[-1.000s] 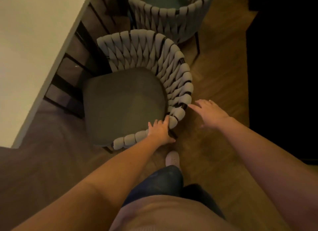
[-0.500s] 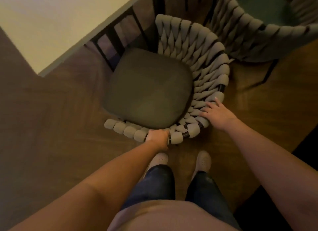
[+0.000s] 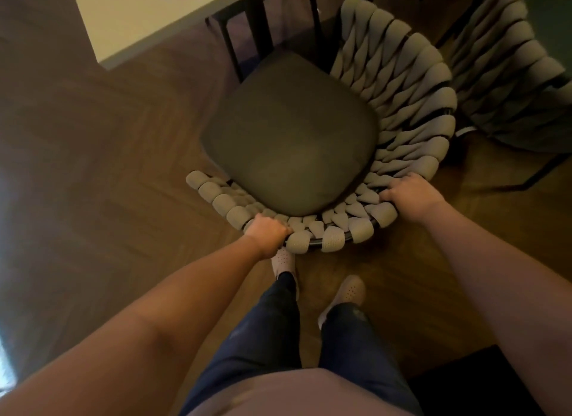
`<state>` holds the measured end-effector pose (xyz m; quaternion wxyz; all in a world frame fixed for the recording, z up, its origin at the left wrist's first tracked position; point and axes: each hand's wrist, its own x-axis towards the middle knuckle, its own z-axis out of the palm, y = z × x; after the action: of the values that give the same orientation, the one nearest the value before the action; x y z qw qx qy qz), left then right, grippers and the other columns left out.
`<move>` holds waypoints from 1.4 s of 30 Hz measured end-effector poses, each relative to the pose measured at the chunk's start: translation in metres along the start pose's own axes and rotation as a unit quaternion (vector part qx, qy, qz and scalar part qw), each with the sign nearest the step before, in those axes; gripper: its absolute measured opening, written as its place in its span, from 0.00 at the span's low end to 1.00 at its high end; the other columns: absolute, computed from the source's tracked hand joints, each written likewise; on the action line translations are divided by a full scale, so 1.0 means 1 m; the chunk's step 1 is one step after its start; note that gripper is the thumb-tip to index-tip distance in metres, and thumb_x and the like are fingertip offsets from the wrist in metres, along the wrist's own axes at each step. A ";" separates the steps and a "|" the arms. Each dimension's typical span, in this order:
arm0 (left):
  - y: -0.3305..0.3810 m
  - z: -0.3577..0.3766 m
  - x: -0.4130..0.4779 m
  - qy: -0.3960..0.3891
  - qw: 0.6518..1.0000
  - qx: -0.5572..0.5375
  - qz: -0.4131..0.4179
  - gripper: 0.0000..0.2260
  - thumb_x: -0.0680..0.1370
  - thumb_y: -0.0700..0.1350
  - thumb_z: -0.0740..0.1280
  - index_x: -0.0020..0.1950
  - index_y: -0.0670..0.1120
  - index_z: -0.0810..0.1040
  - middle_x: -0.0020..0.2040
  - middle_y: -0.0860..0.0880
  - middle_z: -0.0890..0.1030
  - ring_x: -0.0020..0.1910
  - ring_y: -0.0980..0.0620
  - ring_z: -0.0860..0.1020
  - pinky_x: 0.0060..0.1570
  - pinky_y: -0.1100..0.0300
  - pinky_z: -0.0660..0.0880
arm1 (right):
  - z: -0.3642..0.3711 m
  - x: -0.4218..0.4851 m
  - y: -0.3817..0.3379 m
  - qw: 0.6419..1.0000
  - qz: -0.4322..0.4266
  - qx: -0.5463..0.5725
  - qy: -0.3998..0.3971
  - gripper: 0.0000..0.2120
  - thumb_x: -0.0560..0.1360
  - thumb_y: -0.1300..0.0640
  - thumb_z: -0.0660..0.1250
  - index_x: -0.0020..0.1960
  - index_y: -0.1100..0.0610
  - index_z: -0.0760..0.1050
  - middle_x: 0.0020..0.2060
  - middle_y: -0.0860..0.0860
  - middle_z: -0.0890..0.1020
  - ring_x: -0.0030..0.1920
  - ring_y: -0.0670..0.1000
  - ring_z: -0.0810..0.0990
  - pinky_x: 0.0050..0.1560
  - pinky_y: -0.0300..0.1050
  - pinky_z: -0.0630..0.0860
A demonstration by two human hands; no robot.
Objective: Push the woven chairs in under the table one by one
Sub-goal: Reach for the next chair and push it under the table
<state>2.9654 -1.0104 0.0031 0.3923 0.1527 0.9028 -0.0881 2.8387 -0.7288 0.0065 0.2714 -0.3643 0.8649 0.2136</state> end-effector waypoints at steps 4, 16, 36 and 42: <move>-0.025 -0.007 0.006 0.002 1.000 0.022 0.012 0.17 0.80 0.43 0.62 0.69 0.53 0.70 0.60 0.49 0.78 0.59 0.47 0.76 0.58 0.48 0.69 | -0.008 0.008 -0.007 1.000 0.015 0.024 -0.007 0.17 0.76 0.55 0.66 0.64 0.44 0.73 0.58 0.51 0.77 0.61 0.53 0.75 0.66 0.51 0.67; -0.119 -0.037 0.042 0.013 0.997 0.074 0.031 0.18 0.79 0.44 0.64 0.68 0.55 0.71 0.60 0.52 0.78 0.61 0.48 0.75 0.64 0.44 0.64 | -0.050 0.053 -0.025 0.995 0.071 0.067 -0.036 0.17 0.76 0.57 0.65 0.64 0.46 0.73 0.55 0.51 0.78 0.58 0.53 0.76 0.64 0.53 0.67; -0.211 -0.094 0.096 0.034 0.993 0.108 -0.019 0.22 0.80 0.44 0.63 0.73 0.59 0.67 0.68 0.49 0.73 0.70 0.45 0.67 0.71 0.32 0.45 | -0.110 0.129 -0.014 0.985 0.127 0.116 -0.026 0.18 0.75 0.58 0.67 0.64 0.48 0.73 0.56 0.53 0.77 0.59 0.56 0.76 0.65 0.54 0.67; -0.214 -0.102 0.095 0.046 0.989 0.066 -0.126 0.27 0.77 0.47 0.67 0.75 0.53 0.64 0.77 0.42 0.58 0.78 0.40 0.50 0.73 0.34 0.42 | -0.125 0.138 0.005 0.983 0.079 0.160 -0.045 0.21 0.76 0.58 0.67 0.67 0.48 0.71 0.60 0.54 0.75 0.62 0.56 0.73 0.65 0.54 0.67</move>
<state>2.7606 -1.1632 0.0103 0.3254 0.0674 0.9241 -0.1888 2.7150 -0.8673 0.0165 0.3468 -0.2369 0.9009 0.1097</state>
